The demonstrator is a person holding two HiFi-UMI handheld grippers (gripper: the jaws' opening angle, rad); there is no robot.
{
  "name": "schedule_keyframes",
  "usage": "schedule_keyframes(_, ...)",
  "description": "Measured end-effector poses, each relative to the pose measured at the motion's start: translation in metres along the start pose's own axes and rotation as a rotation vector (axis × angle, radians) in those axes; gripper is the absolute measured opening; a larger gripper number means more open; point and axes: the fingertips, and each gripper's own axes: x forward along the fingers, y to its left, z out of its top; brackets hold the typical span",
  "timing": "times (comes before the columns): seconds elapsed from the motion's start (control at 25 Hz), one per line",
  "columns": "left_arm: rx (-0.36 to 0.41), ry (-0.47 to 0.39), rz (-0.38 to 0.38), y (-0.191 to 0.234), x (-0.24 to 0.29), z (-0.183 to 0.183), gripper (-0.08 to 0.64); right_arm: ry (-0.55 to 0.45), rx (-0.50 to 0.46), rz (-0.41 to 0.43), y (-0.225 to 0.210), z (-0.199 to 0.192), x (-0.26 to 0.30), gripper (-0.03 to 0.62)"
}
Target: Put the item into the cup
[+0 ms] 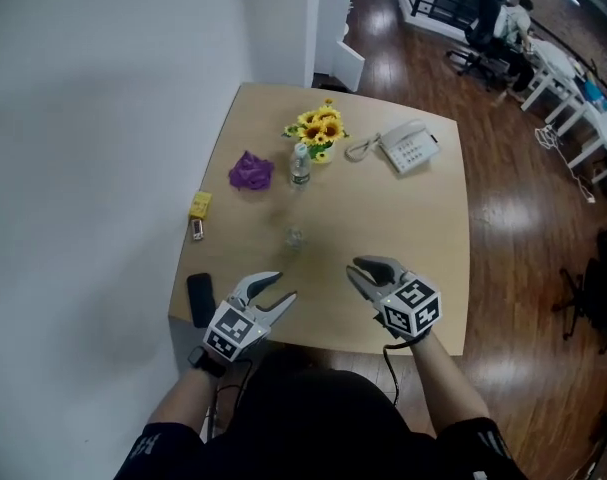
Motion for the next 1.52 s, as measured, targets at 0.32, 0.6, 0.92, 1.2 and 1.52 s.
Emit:
schedule_keyframes(0.32,-0.018,-0.009,0.043,-0.101,-0.011,-0.005,0.179,-0.050,0.036,-0.051,0.030,-0.080,-0.134,0.092)
schedule_keyframes(0.6,-0.032,0.014,0.048,-0.179,-0.025,-0.020,0.179,-0.118,0.137,-0.079,0.052,-0.121,-0.210,0.065)
schedule_keyframes(0.92,0.005,0.035,0.016,-0.224,-0.037,-0.016,0.179,-0.210,0.164,-0.084,0.079,-0.116,-0.233,0.008)
schedule_keyframes(1.2,0.032,0.024,0.000,-0.226,-0.048,-0.011,0.179,-0.201,0.153,-0.091,0.098,-0.110,-0.224,0.008)
schedule_keyframes(1.52,0.036,0.024,0.015,-0.214,-0.065,-0.015,0.179,-0.196,0.120,-0.071,0.120,-0.091,-0.213,0.008)
